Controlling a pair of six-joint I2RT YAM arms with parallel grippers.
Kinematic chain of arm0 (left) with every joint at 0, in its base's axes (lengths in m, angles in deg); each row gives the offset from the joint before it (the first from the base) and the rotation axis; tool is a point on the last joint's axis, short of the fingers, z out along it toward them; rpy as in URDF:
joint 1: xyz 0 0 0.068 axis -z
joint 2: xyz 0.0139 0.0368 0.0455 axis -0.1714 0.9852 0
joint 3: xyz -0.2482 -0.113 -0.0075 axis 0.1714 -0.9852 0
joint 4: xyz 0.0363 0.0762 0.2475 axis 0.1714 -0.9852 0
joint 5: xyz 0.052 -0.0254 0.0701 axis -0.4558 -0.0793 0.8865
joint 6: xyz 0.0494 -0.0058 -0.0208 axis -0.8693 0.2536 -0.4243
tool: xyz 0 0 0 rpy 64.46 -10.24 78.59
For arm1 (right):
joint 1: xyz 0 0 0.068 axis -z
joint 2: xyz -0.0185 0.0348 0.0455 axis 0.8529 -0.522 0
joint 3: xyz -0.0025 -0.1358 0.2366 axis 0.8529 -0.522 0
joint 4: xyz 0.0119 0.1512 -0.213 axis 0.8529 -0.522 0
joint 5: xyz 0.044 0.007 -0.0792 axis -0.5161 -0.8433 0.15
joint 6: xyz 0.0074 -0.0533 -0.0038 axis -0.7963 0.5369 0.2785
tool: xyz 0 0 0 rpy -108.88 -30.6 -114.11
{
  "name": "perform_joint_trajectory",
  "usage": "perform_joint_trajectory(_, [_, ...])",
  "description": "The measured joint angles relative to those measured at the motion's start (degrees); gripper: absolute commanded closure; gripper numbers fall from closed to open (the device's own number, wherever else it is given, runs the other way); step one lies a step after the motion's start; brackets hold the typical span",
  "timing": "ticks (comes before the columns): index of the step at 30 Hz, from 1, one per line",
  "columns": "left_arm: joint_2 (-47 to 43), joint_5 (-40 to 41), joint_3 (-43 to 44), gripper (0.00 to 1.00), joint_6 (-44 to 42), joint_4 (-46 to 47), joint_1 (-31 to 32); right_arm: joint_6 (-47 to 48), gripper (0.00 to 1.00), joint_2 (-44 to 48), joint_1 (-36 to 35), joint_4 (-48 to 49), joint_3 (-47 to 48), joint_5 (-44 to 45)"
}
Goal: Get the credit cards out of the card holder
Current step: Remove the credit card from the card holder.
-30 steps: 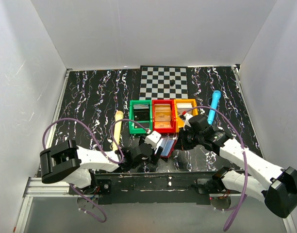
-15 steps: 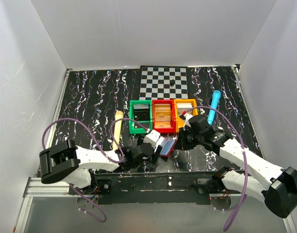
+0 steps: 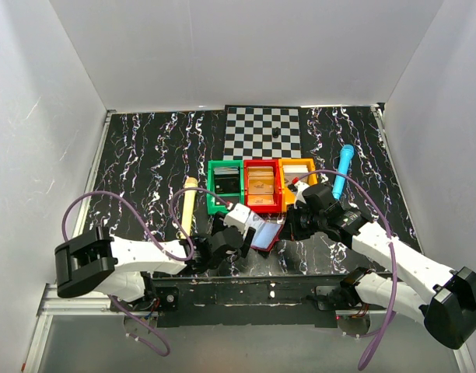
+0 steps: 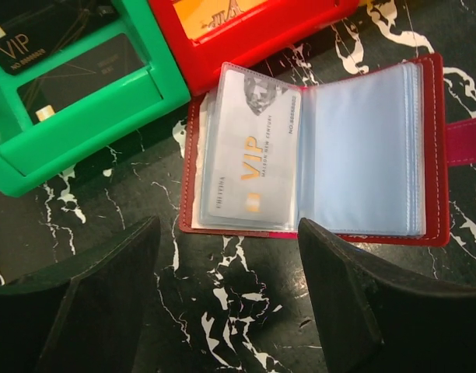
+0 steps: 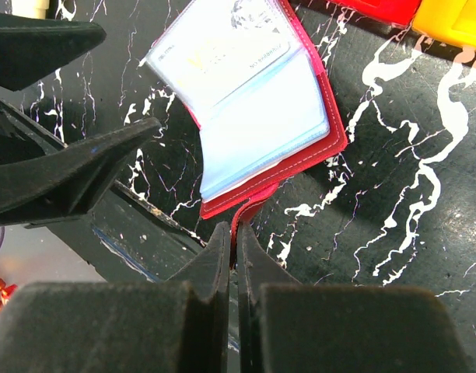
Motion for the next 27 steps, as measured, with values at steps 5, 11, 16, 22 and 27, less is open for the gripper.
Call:
perform_joint_trajectory(5, [-3.21,1.46,0.00,0.27,0.68,-1.75,0.00,0.92,0.99,-0.02,0.00,-0.46,0.02,0.20])
perform_joint_trajectory(11, [-8.52,0.98,-0.02,0.28,1.49,-2.62,0.00,2.97,0.99,-0.92,0.02,-3.37,0.81,2.62])
perform_joint_trajectory(16, [-9.92,-2.01,-0.04,0.31,1.46,-1.18,0.00,4.68,0.99,-2.84,0.31,-6.43,2.45,5.79])
perform_joint_trajectory(22, [-9.73,-7.15,-0.02,0.31,1.01,0.96,0.00,5.88,0.99,-5.25,0.35,-10.54,4.22,9.68])
perform_joint_trajectory(27, [-6.36,-13.25,1.01,0.25,1.77,2.51,-0.92,5.66,0.99,-7.91,0.59,-11.17,4.31,12.85])
